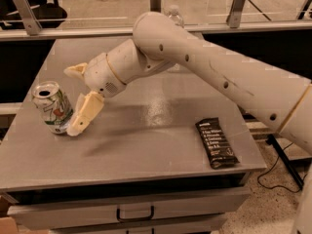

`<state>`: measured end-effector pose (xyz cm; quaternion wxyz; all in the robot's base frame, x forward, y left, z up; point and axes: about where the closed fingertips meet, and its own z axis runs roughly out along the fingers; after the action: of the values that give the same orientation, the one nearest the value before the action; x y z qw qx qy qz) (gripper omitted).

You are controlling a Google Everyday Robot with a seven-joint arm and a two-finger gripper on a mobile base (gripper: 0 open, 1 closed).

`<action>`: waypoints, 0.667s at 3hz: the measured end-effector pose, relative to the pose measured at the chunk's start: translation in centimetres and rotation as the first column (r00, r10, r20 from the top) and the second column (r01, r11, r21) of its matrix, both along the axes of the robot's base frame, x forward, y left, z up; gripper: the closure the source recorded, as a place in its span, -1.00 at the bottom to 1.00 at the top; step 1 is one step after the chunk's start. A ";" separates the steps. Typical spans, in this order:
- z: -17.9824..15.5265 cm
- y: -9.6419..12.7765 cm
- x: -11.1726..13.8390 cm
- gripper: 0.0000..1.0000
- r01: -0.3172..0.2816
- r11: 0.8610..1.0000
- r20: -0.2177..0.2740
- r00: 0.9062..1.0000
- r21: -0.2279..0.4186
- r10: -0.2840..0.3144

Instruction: Knock 7up can over

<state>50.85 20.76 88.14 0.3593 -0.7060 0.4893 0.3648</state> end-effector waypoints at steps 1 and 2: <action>-1.1 2.6 -0.8 -0.63 -0.006 0.999 -0.071 0.997 0.050 0.009; -1.4 3.1 -0.8 -0.19 0.026 0.997 -0.126 0.992 0.066 -0.018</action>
Offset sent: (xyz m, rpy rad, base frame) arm -0.0052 0.0317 -0.0184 0.0920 0.1934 -0.0704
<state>50.01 23.82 86.70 0.3557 -0.6637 0.5060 0.4206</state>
